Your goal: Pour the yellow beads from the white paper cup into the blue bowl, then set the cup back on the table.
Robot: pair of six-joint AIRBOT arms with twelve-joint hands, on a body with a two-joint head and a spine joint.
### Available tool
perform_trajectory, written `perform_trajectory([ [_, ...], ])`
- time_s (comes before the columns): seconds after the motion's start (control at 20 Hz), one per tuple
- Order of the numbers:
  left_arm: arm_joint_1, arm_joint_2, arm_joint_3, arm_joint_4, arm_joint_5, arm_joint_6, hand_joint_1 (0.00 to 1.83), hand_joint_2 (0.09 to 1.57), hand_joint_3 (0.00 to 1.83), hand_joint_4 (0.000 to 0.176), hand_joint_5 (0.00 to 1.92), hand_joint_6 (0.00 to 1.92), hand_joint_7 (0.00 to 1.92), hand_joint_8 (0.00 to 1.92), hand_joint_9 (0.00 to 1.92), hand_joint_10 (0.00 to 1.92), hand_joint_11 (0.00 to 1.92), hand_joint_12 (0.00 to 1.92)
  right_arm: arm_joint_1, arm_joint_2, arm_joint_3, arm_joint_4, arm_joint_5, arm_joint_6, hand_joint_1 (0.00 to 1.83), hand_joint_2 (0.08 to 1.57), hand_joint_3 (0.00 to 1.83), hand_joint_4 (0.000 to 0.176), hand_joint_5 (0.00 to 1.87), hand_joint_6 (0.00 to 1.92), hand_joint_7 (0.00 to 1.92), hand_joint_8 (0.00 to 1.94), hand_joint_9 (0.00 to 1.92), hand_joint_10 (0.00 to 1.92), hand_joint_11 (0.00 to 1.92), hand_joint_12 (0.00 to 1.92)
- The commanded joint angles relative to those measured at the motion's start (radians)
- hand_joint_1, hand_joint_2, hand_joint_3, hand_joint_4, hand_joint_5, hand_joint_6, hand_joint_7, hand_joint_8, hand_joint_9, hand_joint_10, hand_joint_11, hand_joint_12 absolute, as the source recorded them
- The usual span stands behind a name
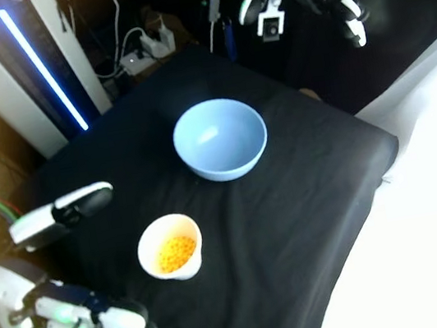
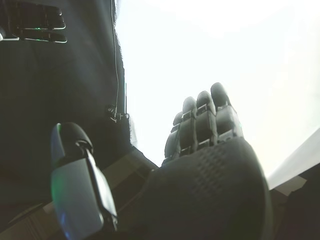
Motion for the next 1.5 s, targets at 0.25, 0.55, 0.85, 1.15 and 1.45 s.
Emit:
perform_trajectory([
  [0.25, -0.003, -0.009, 0.007, -0.023, -0.123, -0.011, 0.59, 0.87, 0.00, 0.000, 0.06, 0.00, 0.23, 0.00, 0.19, 0.00, 0.00, 0.52, 0.007, -0.019, 0.032, 0.006, 0.056, 0.011, 0.84, 0.64, 0.00, 0.067, 0.02, 0.00, 0.07, 0.00, 0.00, 0.00, 0.00, 0.00],
  [0.55, -0.001, -0.015, 0.009, -0.023, -0.123, -0.014, 0.58, 0.86, 0.00, 0.000, 0.07, 0.00, 0.26, 0.00, 0.19, 0.00, 0.00, 0.50, 0.007, -0.035, 0.052, 0.006, 0.009, 0.011, 0.81, 0.65, 0.00, 0.054, 0.01, 0.00, 0.00, 0.00, 0.00, 0.00, 0.00, 0.00],
  [0.85, 0.000, -0.019, 0.010, -0.023, -0.124, -0.015, 0.58, 0.82, 0.00, 0.018, 0.08, 0.00, 0.31, 0.00, 0.20, 0.00, 0.00, 0.50, 0.007, -0.049, 0.080, 0.004, -0.038, 0.011, 0.93, 0.69, 0.01, 0.081, 0.07, 0.01, 0.12, 0.01, 0.01, 0.00, 0.00, 0.00],
  [1.15, 0.000, -0.039, 0.023, -0.024, -0.130, -0.032, 0.66, 0.80, 0.00, 0.019, 0.10, 0.00, 0.29, 0.00, 0.21, 0.00, 0.00, 0.50, 0.008, -0.064, 0.112, -0.031, -0.112, 0.011, 0.89, 0.71, 0.01, 0.098, 0.04, 0.01, 0.06, 0.01, 0.00, 0.00, 0.00, 0.00],
  [1.45, 0.000, -0.045, 0.024, -0.024, -0.127, -0.033, 0.72, 0.79, 0.00, 0.006, 0.11, 0.00, 0.30, 0.00, 0.20, 0.00, 0.00, 0.52, 0.023, -0.084, 0.135, -0.048, -0.157, 0.011, 0.79, 0.72, 0.01, 0.081, 0.02, 0.00, 0.06, 0.00, 0.00, 0.00, 0.00, 0.00],
])
